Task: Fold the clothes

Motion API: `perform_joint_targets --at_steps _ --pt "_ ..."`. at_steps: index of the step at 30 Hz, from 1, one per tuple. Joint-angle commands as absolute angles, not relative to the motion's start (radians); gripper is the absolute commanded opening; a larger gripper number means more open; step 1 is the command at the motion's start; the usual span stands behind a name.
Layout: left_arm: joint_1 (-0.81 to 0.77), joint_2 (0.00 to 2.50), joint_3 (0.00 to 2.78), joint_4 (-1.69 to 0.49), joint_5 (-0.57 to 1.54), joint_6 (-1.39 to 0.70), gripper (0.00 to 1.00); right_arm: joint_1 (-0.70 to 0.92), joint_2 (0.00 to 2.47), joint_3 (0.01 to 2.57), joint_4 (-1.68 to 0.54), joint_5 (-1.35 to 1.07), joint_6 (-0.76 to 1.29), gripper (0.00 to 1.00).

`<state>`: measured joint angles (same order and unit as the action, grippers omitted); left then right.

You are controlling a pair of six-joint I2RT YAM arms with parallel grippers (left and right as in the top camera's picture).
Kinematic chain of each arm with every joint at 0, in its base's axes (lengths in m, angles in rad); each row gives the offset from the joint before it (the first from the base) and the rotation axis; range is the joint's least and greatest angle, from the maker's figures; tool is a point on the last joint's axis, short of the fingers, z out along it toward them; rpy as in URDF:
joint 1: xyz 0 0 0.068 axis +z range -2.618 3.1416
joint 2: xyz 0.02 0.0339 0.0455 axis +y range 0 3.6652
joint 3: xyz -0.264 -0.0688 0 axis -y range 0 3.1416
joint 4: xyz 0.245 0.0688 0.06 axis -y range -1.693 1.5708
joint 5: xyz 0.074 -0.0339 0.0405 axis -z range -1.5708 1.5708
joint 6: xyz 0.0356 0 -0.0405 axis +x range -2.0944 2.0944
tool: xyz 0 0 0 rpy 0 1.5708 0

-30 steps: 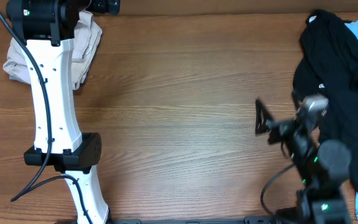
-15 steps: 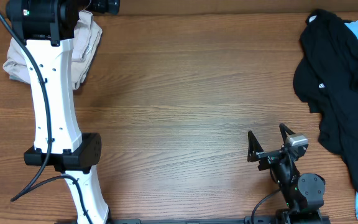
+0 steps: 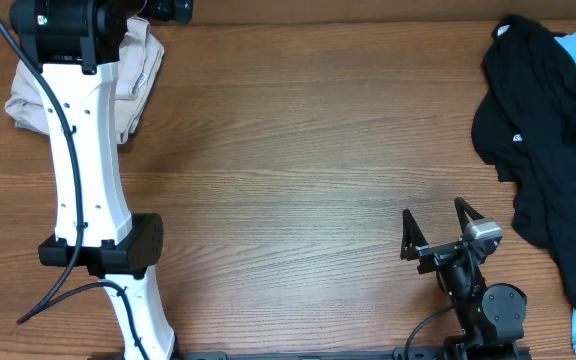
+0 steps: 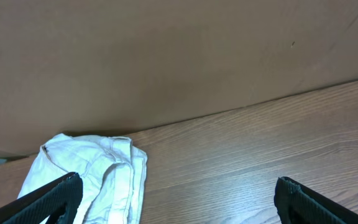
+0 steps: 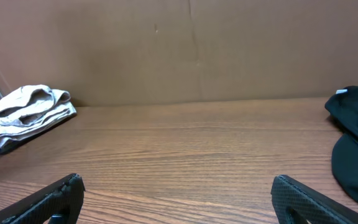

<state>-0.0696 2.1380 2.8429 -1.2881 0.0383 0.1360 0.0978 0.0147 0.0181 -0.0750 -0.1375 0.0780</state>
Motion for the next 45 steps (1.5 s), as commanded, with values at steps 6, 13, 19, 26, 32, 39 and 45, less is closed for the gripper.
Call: perform_joint_targets --at_steps 6,13,19,26,32,39,45 --pt "-0.059 2.132 2.849 -1.287 0.049 0.126 1.00 0.092 0.003 0.008 -0.070 -0.125 0.078 1.00" --pt "-0.060 2.132 2.849 -1.287 0.049 0.126 1.00 0.092 0.003 0.008 -0.070 -0.125 0.078 1.00" --pt "-0.059 2.132 2.849 -1.287 0.049 0.126 1.00 0.092 0.003 0.008 -0.070 -0.125 0.078 1.00" --pt "-0.060 2.129 2.849 -1.287 0.049 0.126 1.00 0.092 0.003 0.008 -0.070 -0.125 0.078 1.00" --pt "-0.059 2.016 2.687 -1.234 0.075 0.094 1.00 0.092 0.003 0.008 -0.070 -0.125 0.078 1.00" --pt "-0.060 1.702 2.071 -0.891 0.079 -0.035 1.00 0.092 0.003 0.008 -0.070 -0.125 0.078 1.00" --pt "-0.060 1.455 1.673 -0.752 0.070 -0.033 1.00 0.092 0.003 0.008 -0.070 -0.125 0.078 1.00"
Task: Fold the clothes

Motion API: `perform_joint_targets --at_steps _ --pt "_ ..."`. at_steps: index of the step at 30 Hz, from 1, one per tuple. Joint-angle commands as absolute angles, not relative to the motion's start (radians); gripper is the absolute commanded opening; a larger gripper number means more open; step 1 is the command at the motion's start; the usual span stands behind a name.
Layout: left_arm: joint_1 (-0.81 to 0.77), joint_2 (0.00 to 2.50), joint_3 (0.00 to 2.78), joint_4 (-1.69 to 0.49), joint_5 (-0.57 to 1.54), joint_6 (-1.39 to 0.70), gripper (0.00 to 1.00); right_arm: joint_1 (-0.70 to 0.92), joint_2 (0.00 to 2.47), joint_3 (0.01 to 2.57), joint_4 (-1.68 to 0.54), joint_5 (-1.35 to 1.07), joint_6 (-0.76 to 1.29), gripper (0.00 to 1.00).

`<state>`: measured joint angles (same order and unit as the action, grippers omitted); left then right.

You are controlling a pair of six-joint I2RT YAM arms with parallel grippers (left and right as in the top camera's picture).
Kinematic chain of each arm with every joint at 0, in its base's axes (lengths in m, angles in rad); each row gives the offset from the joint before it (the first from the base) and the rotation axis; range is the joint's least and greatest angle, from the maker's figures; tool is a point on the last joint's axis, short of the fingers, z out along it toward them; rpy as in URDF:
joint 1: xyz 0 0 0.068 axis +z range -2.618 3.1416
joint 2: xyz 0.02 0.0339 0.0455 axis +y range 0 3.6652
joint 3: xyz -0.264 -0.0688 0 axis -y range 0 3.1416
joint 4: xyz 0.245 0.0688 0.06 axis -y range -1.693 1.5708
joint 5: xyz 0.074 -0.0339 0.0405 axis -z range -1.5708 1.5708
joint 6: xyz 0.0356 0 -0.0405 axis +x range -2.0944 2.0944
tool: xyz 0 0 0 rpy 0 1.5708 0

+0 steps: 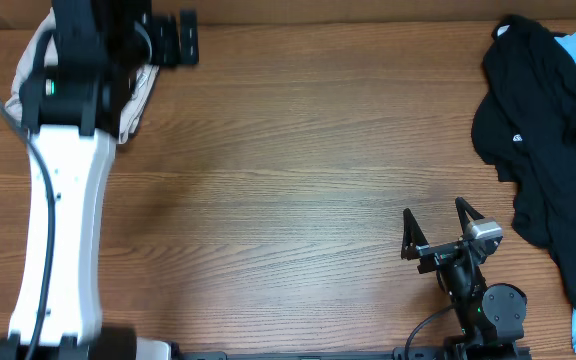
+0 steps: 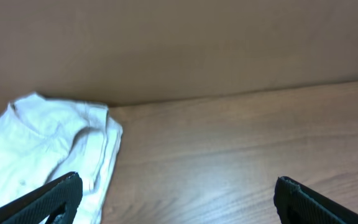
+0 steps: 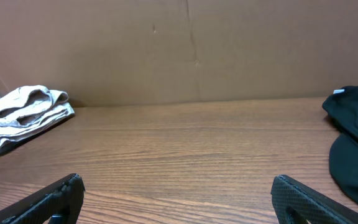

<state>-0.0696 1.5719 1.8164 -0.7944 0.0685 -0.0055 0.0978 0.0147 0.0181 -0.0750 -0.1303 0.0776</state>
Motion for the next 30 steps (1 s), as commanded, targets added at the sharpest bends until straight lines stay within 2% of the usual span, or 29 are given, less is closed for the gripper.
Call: perform_joint_targets --at_steps 1,12,19,30 --pt "-0.060 1.412 1.608 -0.725 0.071 -0.034 1.00 0.092 0.003 0.008 -0.070 -0.125 0.078 1.00" --pt "-0.017 0.819 0.780 -0.217 0.072 -0.044 1.00 0.092 0.003 0.008 -0.070 -0.125 0.078 1.00" --pt "0.035 0.443 0.384 -0.125 0.072 -0.120 1.00 0.092 0.003 0.008 -0.070 -0.125 0.078 1.00" --pt "0.046 0.083 0.114 -0.118 0.072 -0.120 1.00 0.092 0.003 0.008 -0.070 -0.125 0.078 1.00"
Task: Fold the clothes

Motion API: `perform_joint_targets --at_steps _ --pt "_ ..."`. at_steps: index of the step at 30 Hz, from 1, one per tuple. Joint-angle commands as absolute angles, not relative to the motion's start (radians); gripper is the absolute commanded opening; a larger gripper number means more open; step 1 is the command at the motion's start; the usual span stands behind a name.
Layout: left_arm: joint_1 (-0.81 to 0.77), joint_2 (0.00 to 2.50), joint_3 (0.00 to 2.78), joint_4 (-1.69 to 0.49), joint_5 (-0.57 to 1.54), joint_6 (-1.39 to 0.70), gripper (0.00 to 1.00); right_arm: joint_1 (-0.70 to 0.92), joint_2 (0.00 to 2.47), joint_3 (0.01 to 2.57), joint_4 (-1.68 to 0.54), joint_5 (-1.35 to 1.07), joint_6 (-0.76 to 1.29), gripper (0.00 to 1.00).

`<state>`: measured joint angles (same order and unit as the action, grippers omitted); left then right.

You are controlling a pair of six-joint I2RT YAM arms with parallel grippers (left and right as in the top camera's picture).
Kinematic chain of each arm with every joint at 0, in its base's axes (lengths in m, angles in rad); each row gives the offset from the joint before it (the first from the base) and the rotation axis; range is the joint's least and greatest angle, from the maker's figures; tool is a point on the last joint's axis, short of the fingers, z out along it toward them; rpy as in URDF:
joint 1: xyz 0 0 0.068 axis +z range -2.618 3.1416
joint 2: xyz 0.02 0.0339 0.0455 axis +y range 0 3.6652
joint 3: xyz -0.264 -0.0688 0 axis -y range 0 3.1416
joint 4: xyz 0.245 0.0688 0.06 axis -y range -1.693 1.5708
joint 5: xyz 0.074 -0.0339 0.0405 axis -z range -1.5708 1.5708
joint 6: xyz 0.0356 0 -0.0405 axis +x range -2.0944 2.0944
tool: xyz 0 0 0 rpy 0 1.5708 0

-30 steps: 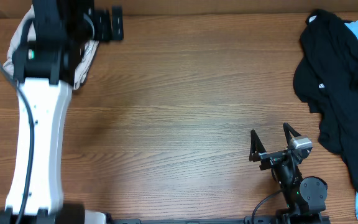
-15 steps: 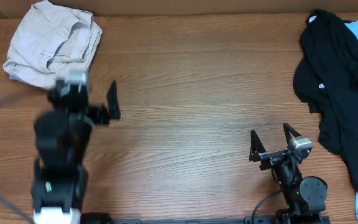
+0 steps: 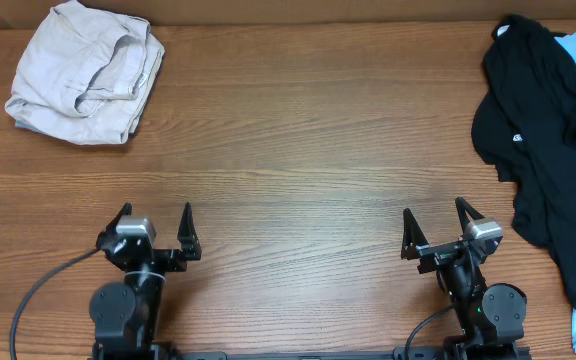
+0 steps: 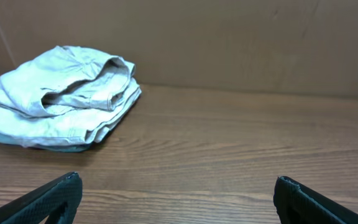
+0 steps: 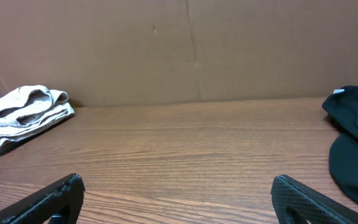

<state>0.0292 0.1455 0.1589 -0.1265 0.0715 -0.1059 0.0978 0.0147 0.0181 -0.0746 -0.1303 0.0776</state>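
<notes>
A folded beige garment lies at the table's far left corner; it also shows in the left wrist view and the right wrist view. A crumpled black garment lies at the far right over a light blue one, and its edge shows in the right wrist view. My left gripper rests open near the front edge, left of centre, with nothing between its fingers. My right gripper is open near the front right, also holding nothing.
A brown cardboard wall stands along the table's far edge. Bare wooden tabletop stretches between the beige garment and the black pile.
My left arm, which was stretched out to the far left corner by the beige garment, now sits drawn back at the front edge, open. The beige garment lies uncovered. The right arm has not moved.
My left arm first reached over the folded beige garment at the far left corner, gripper open. It was still there a moment later, shifted slightly. Now it is back at the front edge and the garment lies alone. The right gripper stayed open throughout.
</notes>
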Motion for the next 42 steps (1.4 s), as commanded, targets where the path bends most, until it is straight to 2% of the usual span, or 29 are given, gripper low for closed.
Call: perform_joint_targets --at_steps 1,9,42 --pt "0.053 0.057 0.096 -0.118 0.072 -0.120 1.00 0.092 0.003 0.008 -0.070 -0.125 0.078 1.00" --pt "0.098 0.003 0.023 -0.112 0.072 -0.113 1.00 0.092 0.003 0.008 -0.070 -0.125 0.078 1.00" --pt "0.098 0.004 0.021 -0.104 0.071 -0.113 1.00 0.092 0.003 0.008 -0.070 -0.125 0.078 1.00"
